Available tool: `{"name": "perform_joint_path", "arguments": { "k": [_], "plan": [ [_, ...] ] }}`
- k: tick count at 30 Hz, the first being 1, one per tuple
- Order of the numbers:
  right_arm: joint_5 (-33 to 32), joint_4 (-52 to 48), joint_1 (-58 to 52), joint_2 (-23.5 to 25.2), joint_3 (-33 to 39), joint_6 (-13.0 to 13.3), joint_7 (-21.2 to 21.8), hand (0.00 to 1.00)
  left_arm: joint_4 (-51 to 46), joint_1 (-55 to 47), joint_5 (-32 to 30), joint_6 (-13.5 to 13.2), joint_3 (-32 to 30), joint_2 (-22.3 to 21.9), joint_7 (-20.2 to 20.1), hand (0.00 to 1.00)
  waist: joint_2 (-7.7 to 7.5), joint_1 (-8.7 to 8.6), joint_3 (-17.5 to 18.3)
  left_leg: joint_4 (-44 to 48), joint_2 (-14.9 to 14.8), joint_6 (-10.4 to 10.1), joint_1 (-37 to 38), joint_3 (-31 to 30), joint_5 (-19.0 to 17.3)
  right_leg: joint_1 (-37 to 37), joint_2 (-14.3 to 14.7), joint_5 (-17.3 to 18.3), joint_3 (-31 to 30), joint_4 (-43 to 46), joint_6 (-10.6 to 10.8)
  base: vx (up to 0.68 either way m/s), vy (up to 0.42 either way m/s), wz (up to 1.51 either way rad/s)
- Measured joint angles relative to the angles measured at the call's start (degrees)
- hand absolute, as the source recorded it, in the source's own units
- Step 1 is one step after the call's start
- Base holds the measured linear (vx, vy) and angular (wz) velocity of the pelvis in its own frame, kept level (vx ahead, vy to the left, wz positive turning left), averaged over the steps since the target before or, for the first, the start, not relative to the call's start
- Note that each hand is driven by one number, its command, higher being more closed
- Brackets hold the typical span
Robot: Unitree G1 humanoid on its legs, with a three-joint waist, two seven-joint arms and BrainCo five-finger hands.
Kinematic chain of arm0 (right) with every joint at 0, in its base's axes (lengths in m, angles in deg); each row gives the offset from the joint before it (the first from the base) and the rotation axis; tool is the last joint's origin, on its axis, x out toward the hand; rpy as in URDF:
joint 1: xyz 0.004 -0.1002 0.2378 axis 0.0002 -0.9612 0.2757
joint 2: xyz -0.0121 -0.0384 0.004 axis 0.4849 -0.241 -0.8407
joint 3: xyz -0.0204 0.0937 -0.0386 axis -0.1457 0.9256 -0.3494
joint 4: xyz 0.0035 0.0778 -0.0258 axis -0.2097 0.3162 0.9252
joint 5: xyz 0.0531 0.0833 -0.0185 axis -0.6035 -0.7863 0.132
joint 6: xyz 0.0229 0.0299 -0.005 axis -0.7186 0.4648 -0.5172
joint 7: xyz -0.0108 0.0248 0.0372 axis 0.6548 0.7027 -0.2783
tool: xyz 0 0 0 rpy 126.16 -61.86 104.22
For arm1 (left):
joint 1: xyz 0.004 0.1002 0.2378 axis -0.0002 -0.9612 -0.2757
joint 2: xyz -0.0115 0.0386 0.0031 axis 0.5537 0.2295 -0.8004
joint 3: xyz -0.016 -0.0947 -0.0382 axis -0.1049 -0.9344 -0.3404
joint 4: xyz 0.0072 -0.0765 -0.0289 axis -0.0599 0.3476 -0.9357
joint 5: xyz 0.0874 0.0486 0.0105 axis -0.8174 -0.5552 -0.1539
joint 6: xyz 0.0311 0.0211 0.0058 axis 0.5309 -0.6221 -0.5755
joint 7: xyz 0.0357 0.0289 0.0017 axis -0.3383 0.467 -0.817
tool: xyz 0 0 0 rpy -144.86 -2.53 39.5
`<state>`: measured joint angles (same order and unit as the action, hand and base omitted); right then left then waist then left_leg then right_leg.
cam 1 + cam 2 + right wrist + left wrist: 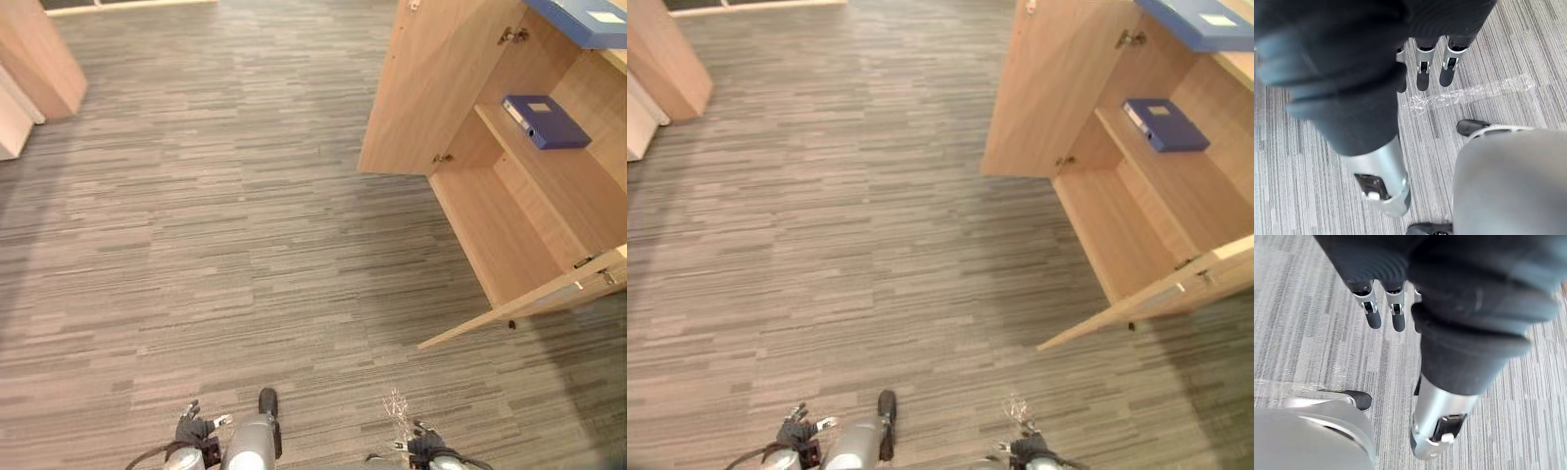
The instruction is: Walk over to the cabinet, pick up the folder, carry it to the office cabinet, place the folder inside the office cabinet, then close the office cabinet door
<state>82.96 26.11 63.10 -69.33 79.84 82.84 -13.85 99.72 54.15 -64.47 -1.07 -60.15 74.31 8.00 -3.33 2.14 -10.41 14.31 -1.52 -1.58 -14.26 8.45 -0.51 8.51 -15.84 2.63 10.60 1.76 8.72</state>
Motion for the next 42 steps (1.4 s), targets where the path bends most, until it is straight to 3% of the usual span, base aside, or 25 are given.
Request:
{"name": "perform_joint_path", "arguments": {
  "k": [3, 5, 6, 7, 8, 9, 10, 12, 14, 18, 20, 22, 23, 24, 26, 27, 28, 30, 32, 34, 35, 37, 38, 41, 42],
  "plan": [
    [-0.02, -0.23, 0.46, 1.21, 0.63, -0.06, 0.22, 0.00, -0.43, -0.10, -2.14, -0.01, 3.03, -0.18, -0.02, 0.00, 0.58, 0.12, 0.60, -1.35, 2.79, 3.12, 4.57, 3.77, -2.41, -2.27, -4.22, -1.31, -0.77, 7.13, 0.44, 0.33, 0.272, -0.52],
    [0.01, -2.07, -0.01, 1.11, 1.25, -0.57, 0.56, 0.00, -0.28, -0.38, -2.37, -0.02, 5.52, -1.34, -0.68, 0.00, 1.95, -0.89, 1.59, -3.11, 4.97, 4.53, 8.47, 3.83, -3.31, -5.11, -7.50, -2.52, 0.74, 16.96, -1.38, 0.32, 0.291, -0.26],
    [0.01, -3.56, -0.14, 1.23, 2.19, -0.58, 0.64, 0.00, -0.36, -0.46, -2.33, -0.06, 7.00, -2.28, -1.36, 0.00, 2.84, -1.29, 2.07, -4.28, 6.13, 5.32, 11.20, 3.01, -3.78, -7.22, -10.23, -4.16, 4.61, 24.96, -5.81, 0.32, 0.253, 0.20],
    [-0.05, -3.76, 0.41, 1.40, 2.72, -0.68, 0.64, 0.00, -0.56, -0.44, -0.88, -0.16, 7.96, -2.75, -1.88, 0.00, 2.88, -1.57, 2.06, -5.77, 7.34, 5.95, 14.10, 1.18, -4.10, -8.85, -13.41, -2.05, 10.42, 34.98, -11.07, 0.37, 0.245, 0.44],
    [-0.32, -3.54, 1.08, 1.56, 3.03, -0.82, 0.23, 0.00, -0.57, -0.43, 0.07, -0.12, 8.77, -2.88, -2.10, 0.00, 3.26, -1.68, 1.91, -6.49, 7.68, 6.87, 16.06, -0.43, -4.54, -9.46, -13.41, 0.33, 13.16, 39.59, -9.87, 0.37, 0.167, 0.62],
    [-1.58, -3.32, 1.44, 1.72, 3.09, -1.06, -0.50, 0.00, -0.33, -0.42, 0.37, -0.05, 9.73, -2.94, -2.08, 0.00, 3.84, -1.94, 1.68, -7.21, 7.50, 7.23, 17.72, -2.10, -4.78, -9.70, -11.86, 3.66, 15.14, 41.31, -8.86, 0.33, 0.062, 0.77],
    [-2.79, -3.28, 2.02, 1.90, 3.08, -1.11, -0.58, 0.00, 0.22, -0.39, 1.09, 0.05, 10.19, -2.97, -2.07, 0.00, 4.53, -1.94, 1.32, -8.10, 6.71, 7.40, 19.84, -4.25, -4.90, -10.75, -8.02, 8.06, 16.90, 41.19, -8.10, 0.25, -0.002, 0.79],
    [-4.69, -3.62, 2.66, 1.56, 3.23, -1.05, -0.65, 0.00, 1.80, -0.58, 2.82, 0.30, 10.66, -3.00, -2.09, 0.00, 5.65, -1.99, 0.65, -8.39, 5.53, 7.45, 22.10, -6.50, -4.97, -13.42, -2.81, 10.77, 18.93, 37.28, -7.83, 0.18, -0.075, 0.76],
    [-6.36, -3.85, 3.16, 1.65, 5.14, -1.03, -1.02, 0.00, 2.15, -0.93, 4.50, 0.34, 10.54, -3.24, -2.03, 0.00, 6.06, -1.98, 0.24, -9.75, 4.82, 7.12, 24.59, -8.03, -5.19, -16.97, 0.49, 10.45, 19.35, 31.19, -7.75, 0.17, -0.135, 0.63],
    [-9.27, -3.42, 3.80, 2.81, 7.62, -0.54, -1.39, 0.00, 2.23, -1.39, 4.15, 0.37, 6.67, -4.02, -2.12, 0.00, 4.42, -1.65, 0.19, -12.67, 4.60, 4.67, 29.14, -9.06, -8.14, -21.56, 2.99, 0.73, 18.87, 15.00, -10.33, 0.12, -0.174, 0.24],
    [-9.16, -3.41, 3.72, 2.89, 7.82, -0.53, -1.28, 0.00, 2.77, -1.65, 2.47, 0.80, 3.41, -5.13, -2.21, 0.00, 4.67, -1.98, 0.78, -11.64, 2.79, 3.21, 29.50, -9.03, -10.91, -21.37, 4.82, -3.29, 19.20, 14.78, -12.02, 0.27, -0.233, -0.09],
    [-9.12, -3.55, 3.22, 2.99, 11.22, -0.46, -1.12, 0.00, 4.15, -1.44, 0.45, 1.56, -0.44, -6.37, -2.31, 0.00, 6.68, -2.40, 1.87, -9.20, -2.23, 1.38, 29.47, -8.36, -14.29, -20.68, 9.97, 0.12, 21.15, 14.94, -12.48, 0.38, -0.285, -0.12],
    [-9.13, -3.54, 2.86, 3.10, 12.21, -0.47, -1.08, 0.00, 4.35, -1.43, 0.04, 1.69, -1.15, -6.29, -2.45, 0.00, 6.61, -2.60, 1.82, -7.22, -3.31, 0.74, 29.30, -8.41, -14.71, -19.98, 10.99, 1.10, 21.78, 14.90, -12.77, 0.39, -0.304, 0.12],
    [-9.12, -3.49, 1.44, 3.45, 13.92, -0.49, -1.07, 0.00, 4.20, -1.38, -0.02, 1.78, -3.67, -6.17, -2.74, 0.00, 5.56, -2.63, 1.54, 0.34, -4.67, -0.40, 26.92, -8.08, -15.40, -17.87, 12.36, 2.34, 22.36, 14.01, -13.32, 0.41, -0.343, 0.23],
    [-9.13, -3.75, -1.41, 3.35, 14.29, -0.54, -1.03, 0.00, 3.79, -1.51, 1.01, 2.10, -8.48, -6.49, -2.73, 0.00, 5.36, -2.63, 1.55, 18.03, -6.71, -1.96, 20.13, -8.09, -15.46, -14.33, 14.56, 3.32, 22.93, 11.62, -13.74, 0.37, -0.305, 0.10],
    [-9.94, -4.58, -2.37, 3.19, 14.43, -0.52, -0.94, 0.00, 3.53, -1.87, 2.24, 2.00, -12.20, -7.40, -2.71, 0.00, 5.85, -2.25, 1.53, 32.59, -8.66, -5.13, 14.18, -8.09, -13.50, -11.84, 16.98, 3.70, 22.17, 9.69, -14.02, 0.35, -0.212, -0.36],
    [-9.75, -4.30, -2.46, 2.87, 14.31, -0.58, -0.61, 0.00, 3.30, -2.20, 3.03, 2.09, -14.20, -7.71, -2.68, 0.00, 6.47, -1.99, 1.83, 42.69, -10.42, -5.43, 9.63, -7.54, -13.42, -9.61, 19.05, 4.28, 21.19, 8.11, -14.16, 0.35, -0.181, -0.51],
    [-8.96, -3.36, -2.11, 2.86, 14.56, -0.71, -0.52, 0.00, 2.04, -2.59, 4.16, 2.00, -15.00, -8.01, -2.63, 0.00, 6.06, -1.43, 1.56, 47.10, -11.52, -3.82, 5.19, -4.71, -14.38, -5.81, 20.88, 4.71, 18.24, 5.86, -14.05, 0.40, -0.124, -0.63],
    [-8.90, -2.00, -1.67, 2.61, 15.74, -1.12, -0.52, 0.00, 1.45, -2.62, 4.90, 1.95, -15.48, -8.11, -2.56, 0.00, 5.95, -0.73, 1.36, 43.97, -11.02, -2.61, 3.67, -3.56, -15.45, -3.21, 21.12, 4.59, 16.19, 4.43, -14.23, 0.31, -0.052, -0.69],
    [-8.93, -0.34, -0.96, 2.16, 15.98, -1.70, -0.54, 0.00, 1.37, -2.85, 4.91, 1.50, -15.39, -8.11, -2.36, 0.00, 5.86, 0.45, 1.32, 31.90, -9.96, -1.52, 2.75, -4.36, -16.56, -0.57, 21.00, 4.50, 12.19, 2.81, -14.33, 0.36, 0.023, -0.86],
    [-8.93, 0.09, -0.55, 2.08, 15.98, -1.74, -0.55, 0.00, 1.38, -2.95, 4.90, 1.49, -15.33, -8.00, -2.29, 0.00, 5.84, 0.47, 1.32, 27.82, -9.33, -1.52, 2.52, -6.22, -16.56, -0.01, 20.98, 4.50, 11.21, 2.43, -14.32, 0.36, 0.078, -0.89],
    [-8.93, 0.00, 0.58, 2.29, 15.91, -1.73, -0.59, 0.00, 1.50, -3.46, 4.86, 1.42, -15.43, -7.68, -2.05, 0.00, 5.77, 0.55, 1.26, 10.46, -8.50, -2.67, 2.34, -14.45, -15.11, 0.93, 20.87, 5.09, 7.12, 1.18, -13.00, 0.27, 0.099, -0.84],
    [-8.91, -0.10, 0.62, 2.38, 15.76, -1.71, -0.66, 0.00, 1.51, -3.60, 4.18, 1.41, -15.56, -7.64, -1.75, 0.00, 5.75, 0.56, 1.27, 7.06, -8.45, -2.85, 2.44, -16.26, -14.50, 1.10, 20.78, 5.27, 6.18, 1.22, -12.66, 0.31, 0.162, -0.78],
    [-8.94, 0.00, -0.66, 2.48, 15.50, -1.11, -1.04, 0.00, 2.21, -4.03, 2.85, 1.64, -14.81, -7.07, -0.01, 0.00, 5.39, 0.73, 1.27, -2.10, -6.46, -4.17, 5.15, -21.44, -8.96, 3.72, 18.44, 6.10, 1.79, 1.77, -10.89, 0.37, 0.259, -0.78],
    [-8.94, -0.05, -1.87, 2.43, 15.61, -0.97, -0.96, 0.00, 2.16, -5.06, 2.88, 1.68, -14.01, -7.06, 0.11, 0.00, 5.48, 0.83, 1.57, -2.64, -4.99, -5.26, 7.03, -21.73, -4.30, 4.56, 17.10, 6.69, -0.05, 2.07, -9.33, 0.31, 0.281, -0.71]
  ]
}}
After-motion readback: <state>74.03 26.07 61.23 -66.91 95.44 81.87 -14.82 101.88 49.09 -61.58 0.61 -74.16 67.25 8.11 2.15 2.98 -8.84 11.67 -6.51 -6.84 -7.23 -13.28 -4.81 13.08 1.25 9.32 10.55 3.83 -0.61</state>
